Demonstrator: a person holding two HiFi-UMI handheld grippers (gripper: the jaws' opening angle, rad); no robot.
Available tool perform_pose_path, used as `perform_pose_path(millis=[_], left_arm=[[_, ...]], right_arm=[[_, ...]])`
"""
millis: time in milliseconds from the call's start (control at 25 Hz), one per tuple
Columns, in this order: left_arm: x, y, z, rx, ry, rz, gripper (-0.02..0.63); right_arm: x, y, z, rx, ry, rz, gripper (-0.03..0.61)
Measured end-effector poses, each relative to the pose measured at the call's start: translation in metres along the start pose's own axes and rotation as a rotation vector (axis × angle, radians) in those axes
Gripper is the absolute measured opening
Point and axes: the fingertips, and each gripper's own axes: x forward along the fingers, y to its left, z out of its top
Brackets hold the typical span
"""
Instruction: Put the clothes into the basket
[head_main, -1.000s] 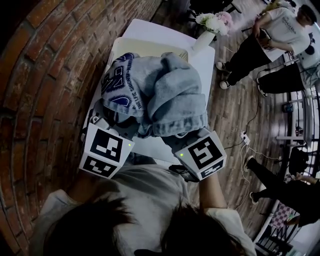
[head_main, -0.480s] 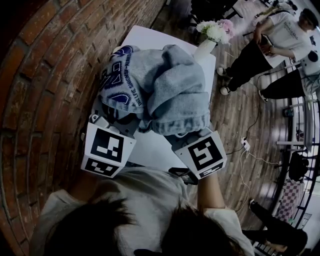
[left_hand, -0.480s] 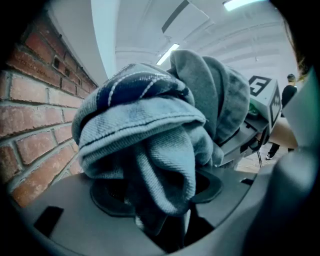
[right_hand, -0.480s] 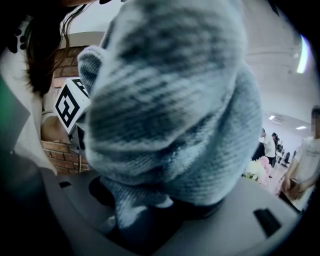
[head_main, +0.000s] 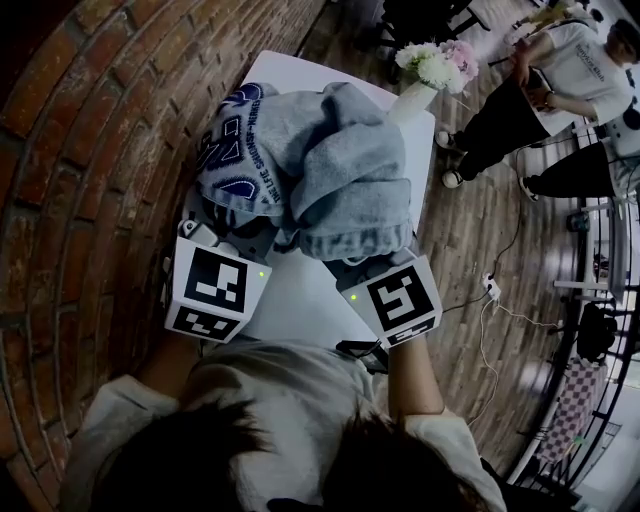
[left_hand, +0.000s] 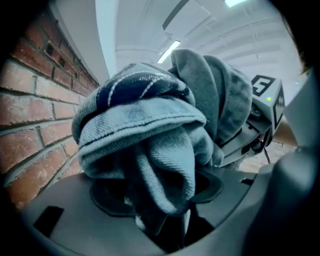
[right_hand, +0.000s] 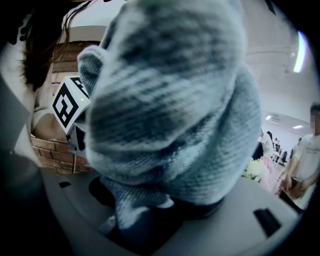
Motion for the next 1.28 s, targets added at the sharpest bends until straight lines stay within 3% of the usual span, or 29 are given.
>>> perform_pose_path(millis=[200,440,760,1080,1280], left_arm=[[0.017,0.013,-0.002,0.004,0.028,0.003,0.27],[0.086,0.033,-0.025,-0.034,0.057,-0.036,0.27],[0.127,0.04,-0.046,-0.072,0.119,-0.054,0.27],[0.153,0.031,-0.09,-0.178,0.288,-0.139,0.27],[0.163,0.031,-0.105,-0.236,0.349,-0.156,0.272]], right_arm=[[0.017,-0.012,-0.003,0.017,0.007,0.013,0.307],[0.066,-0.052,-0.04,0.039,0.066,0.005,0.307],[0.094,-0.074,-0.071,0.091,0.118,0.008,0.307],[0.114,-0.07,-0.114,0.211,0.273,0.103,0.31],[0.125,-0.072,-0.128,0.253,0.338,0.156,0.311]])
